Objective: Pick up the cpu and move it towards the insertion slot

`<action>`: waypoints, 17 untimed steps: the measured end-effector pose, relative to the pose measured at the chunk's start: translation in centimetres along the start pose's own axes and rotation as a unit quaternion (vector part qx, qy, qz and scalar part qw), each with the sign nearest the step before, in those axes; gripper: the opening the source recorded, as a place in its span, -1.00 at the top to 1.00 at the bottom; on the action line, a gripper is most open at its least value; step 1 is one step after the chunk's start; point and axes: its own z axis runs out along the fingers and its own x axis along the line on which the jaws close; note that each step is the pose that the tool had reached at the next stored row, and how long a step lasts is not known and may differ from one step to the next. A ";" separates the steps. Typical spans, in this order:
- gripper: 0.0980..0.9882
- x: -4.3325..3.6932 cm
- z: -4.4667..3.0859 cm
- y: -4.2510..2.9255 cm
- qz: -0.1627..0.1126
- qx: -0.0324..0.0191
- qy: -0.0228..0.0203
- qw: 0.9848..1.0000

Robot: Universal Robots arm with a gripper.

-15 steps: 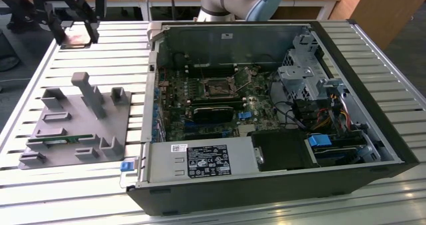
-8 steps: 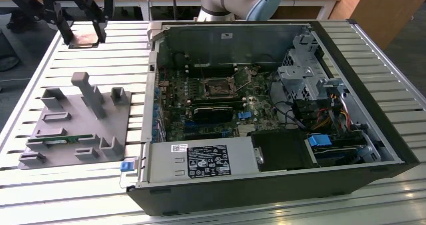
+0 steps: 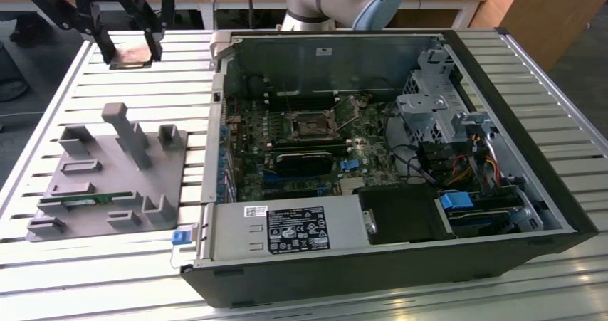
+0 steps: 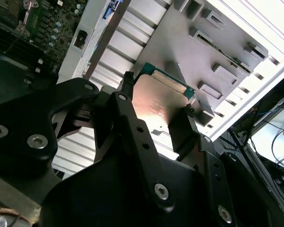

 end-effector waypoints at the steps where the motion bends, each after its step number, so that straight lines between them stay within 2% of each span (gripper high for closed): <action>1: 0.00 -0.15 0.00 0.00 0.000 0.000 0.000 1.000; 10: 0.00 -1.47 -0.03 -0.04 0.000 0.000 0.000 1.000; 17: 0.00 -2.80 -0.05 -0.07 0.000 0.000 0.000 1.000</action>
